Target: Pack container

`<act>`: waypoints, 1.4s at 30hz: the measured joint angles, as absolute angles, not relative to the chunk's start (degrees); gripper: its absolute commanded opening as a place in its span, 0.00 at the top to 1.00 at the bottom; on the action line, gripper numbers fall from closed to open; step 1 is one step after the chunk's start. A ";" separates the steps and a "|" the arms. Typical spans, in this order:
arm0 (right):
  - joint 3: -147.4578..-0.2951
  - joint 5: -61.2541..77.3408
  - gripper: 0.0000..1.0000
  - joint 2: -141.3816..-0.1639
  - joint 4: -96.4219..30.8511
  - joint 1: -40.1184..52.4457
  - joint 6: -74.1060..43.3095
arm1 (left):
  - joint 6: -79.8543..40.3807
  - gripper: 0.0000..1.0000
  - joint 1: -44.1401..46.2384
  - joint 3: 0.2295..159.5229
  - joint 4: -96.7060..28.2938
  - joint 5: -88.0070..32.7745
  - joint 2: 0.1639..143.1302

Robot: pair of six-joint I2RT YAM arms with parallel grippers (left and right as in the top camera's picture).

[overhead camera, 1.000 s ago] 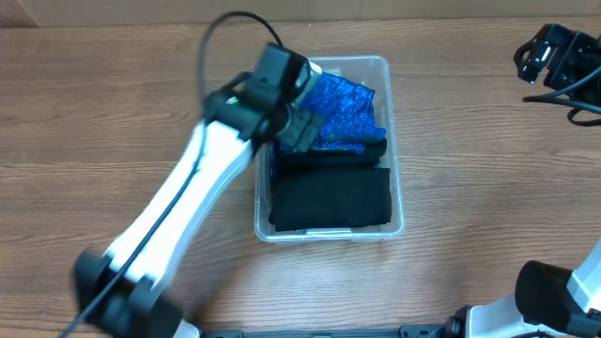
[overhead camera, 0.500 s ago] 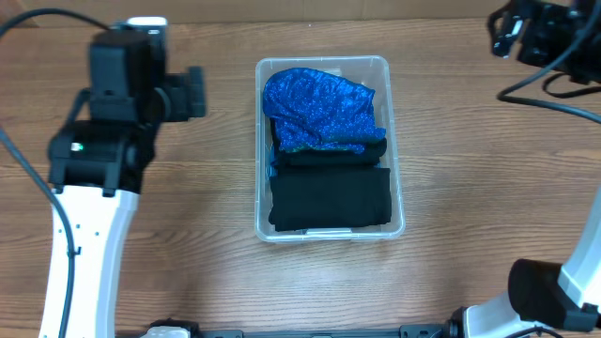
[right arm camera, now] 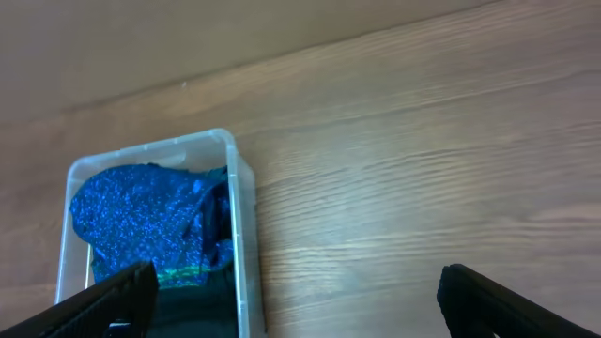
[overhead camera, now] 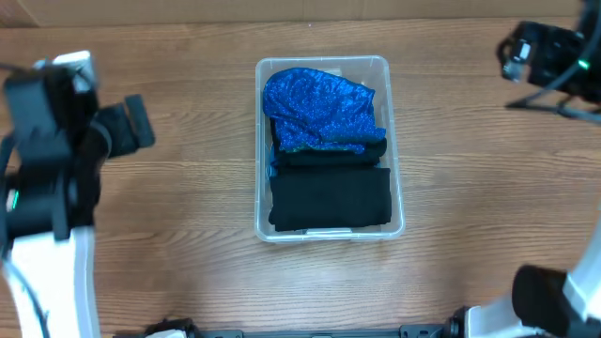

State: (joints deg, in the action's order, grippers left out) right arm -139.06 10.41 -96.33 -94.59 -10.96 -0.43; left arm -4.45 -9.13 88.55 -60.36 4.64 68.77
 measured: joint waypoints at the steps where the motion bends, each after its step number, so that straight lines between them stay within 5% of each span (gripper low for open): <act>1: -139.04 10.11 0.00 -94.48 -94.89 -11.38 -0.47 | -4.27 0.00 -9.80 87.18 -59.72 3.55 65.71; 10: -122.65 9.34 0.00 -74.59 -89.91 -11.57 -0.93 | -2.85 0.00 -10.66 70.02 -56.58 -1.58 40.69; 21: -81.73 7.42 0.00 -49.78 -78.41 -11.57 -1.17 | -2.87 0.00 -10.66 61.43 -59.22 -1.74 34.02; 42: -79.26 7.14 0.00 -48.49 -79.09 -11.51 2.87 | -2.85 0.00 -10.66 61.43 -64.77 -1.74 34.02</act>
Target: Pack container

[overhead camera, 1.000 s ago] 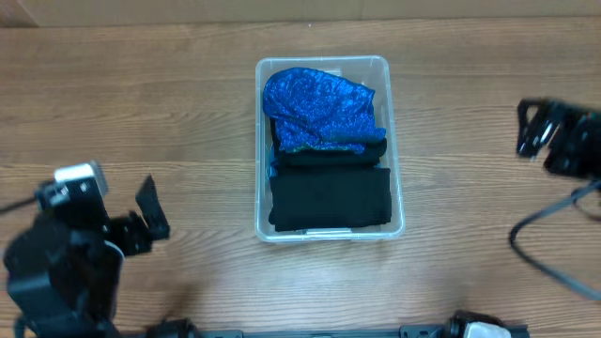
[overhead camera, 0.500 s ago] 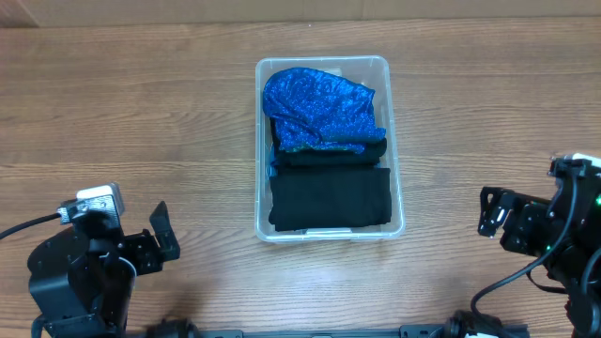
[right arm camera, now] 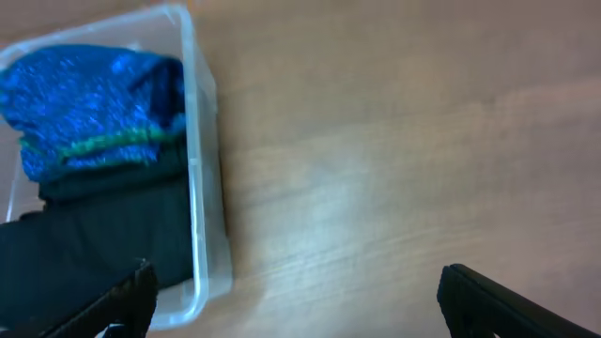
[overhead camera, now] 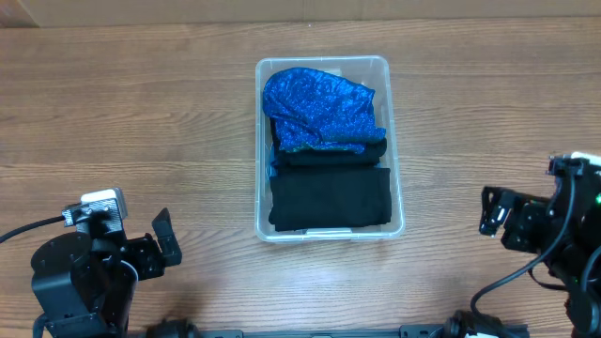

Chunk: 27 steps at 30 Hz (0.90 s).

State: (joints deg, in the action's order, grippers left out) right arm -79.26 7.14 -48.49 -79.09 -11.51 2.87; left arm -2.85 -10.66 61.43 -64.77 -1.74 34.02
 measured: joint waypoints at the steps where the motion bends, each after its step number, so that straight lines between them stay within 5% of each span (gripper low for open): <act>1: -79.20 8.16 0.00 -48.53 -77.76 -11.46 4.80 | -2.87 0.00 -10.66 61.43 -64.77 -1.74 34.02; 12: -67.00 16.10 0.00 -46.04 -58.48 -10.61 12.58 | -2.87 0.00 -10.66 61.41 -64.77 -1.74 34.02; 27: -26.35 11.77 0.00 -10.61 -24.32 -2.15 2.15 | -2.87 0.00 -10.66 61.14 -64.79 -1.74 34.02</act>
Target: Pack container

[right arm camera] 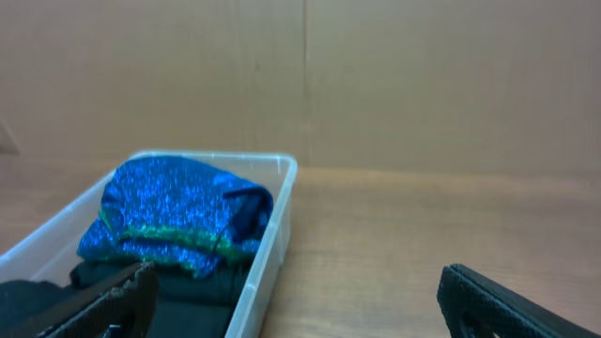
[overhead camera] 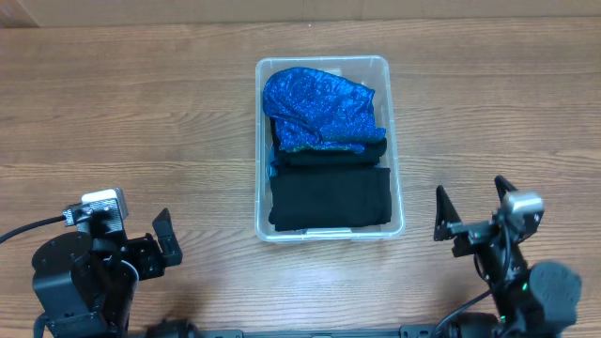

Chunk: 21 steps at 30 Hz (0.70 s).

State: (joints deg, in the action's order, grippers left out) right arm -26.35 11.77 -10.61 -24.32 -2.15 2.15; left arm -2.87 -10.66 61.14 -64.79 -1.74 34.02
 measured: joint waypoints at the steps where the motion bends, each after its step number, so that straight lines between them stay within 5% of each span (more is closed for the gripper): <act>1: -24.93 11.70 0.00 -9.10 -23.09 -2.15 2.09 | -2.87 0.00 -10.66 61.14 -64.79 -1.74 34.02; 14: -8.58 7.11 0.00 -0.84 -7.05 -2.15 1.72 | -2.87 0.00 -10.66 61.14 -64.82 -1.74 34.02; 21: -4.84 3.79 0.00 -0.86 -15.77 -2.15 1.69 | -2.87 0.00 -10.66 61.14 -64.79 -1.74 34.02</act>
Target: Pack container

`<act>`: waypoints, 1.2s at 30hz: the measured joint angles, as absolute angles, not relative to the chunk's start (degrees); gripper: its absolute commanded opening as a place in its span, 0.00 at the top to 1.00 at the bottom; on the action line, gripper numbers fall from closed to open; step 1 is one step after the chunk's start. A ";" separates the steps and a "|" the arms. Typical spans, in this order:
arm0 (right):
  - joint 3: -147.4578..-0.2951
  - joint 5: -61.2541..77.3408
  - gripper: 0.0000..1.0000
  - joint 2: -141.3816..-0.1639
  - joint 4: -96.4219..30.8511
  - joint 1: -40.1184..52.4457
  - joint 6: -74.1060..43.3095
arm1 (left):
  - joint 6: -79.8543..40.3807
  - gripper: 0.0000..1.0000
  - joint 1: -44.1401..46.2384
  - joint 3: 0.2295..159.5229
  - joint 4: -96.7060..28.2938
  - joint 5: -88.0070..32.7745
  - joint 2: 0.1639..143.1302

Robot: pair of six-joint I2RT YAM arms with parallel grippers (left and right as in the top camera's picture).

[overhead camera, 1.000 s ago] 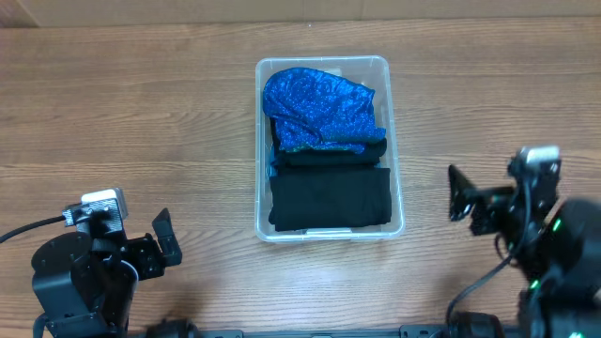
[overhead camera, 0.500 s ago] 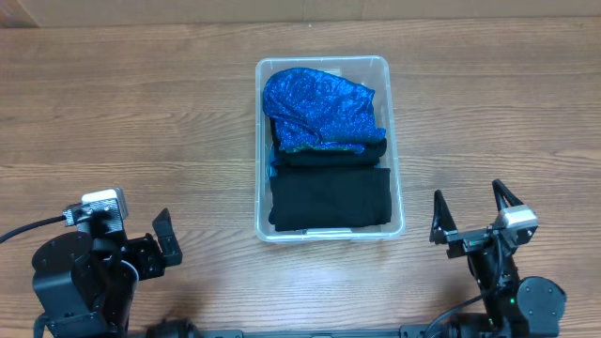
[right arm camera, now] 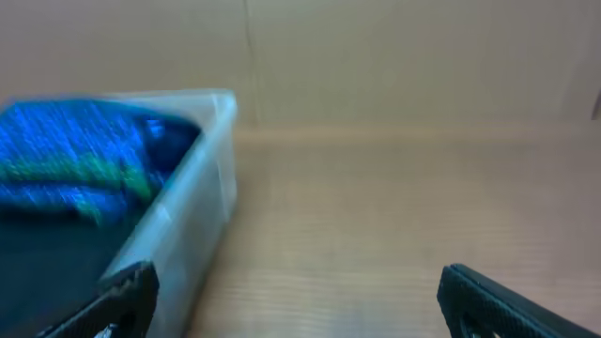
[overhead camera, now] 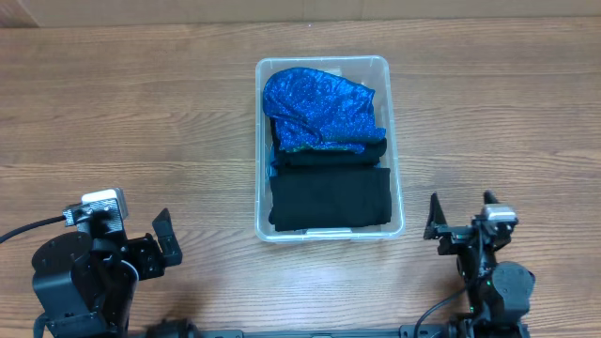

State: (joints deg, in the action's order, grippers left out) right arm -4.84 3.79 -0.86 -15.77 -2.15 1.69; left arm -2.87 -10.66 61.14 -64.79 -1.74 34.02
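A clear plastic container (overhead camera: 395, 141) stands mid-table. In its far half lies a crumpled sparkly blue cloth (overhead camera: 319, 105), in its near half a folded black cloth (overhead camera: 329, 197). My right gripper (overhead camera: 460, 223) sits low at the front right, just right of the container's near corner. It is open with nothing between its fingers. The right wrist view is blurred: the gripper (right arm camera: 305, 305) faces bare table, with the container wall (right arm camera: 188, 225) and blue cloth (right arm camera: 75, 150) on its left. My left gripper (overhead camera: 165, 244) rests at the front left, its two dark prongs apart.
Wooden table (overhead camera: 141, 113) on both sides of the container. A brown wall or board (right arm camera: 394, 56) stands behind the table's far edge. Both arm bases sit along the front edge.
My right gripper has shifted a little left and nearer the front edge. In its wrist view the container now sits further left and the picture is blurred. My left arm has not moved.
First both arms were raised, the left at the far left and the right over the back right corner. Then both were lowered toward the front edge, the left at the front left. The right then turned to face the container. The cloths inside stayed as they were.
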 measured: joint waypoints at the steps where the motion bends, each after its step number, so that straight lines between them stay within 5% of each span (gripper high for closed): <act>1: -4.67 3.68 0.00 -0.86 -15.73 -2.15 1.67 | -2.87 0.00 -10.66 61.14 -64.79 -1.74 34.02; 36: -4.67 3.36 0.00 -0.84 -15.59 -2.15 1.69 | -2.85 0.00 -8.97 61.08 -67.92 -1.67 33.95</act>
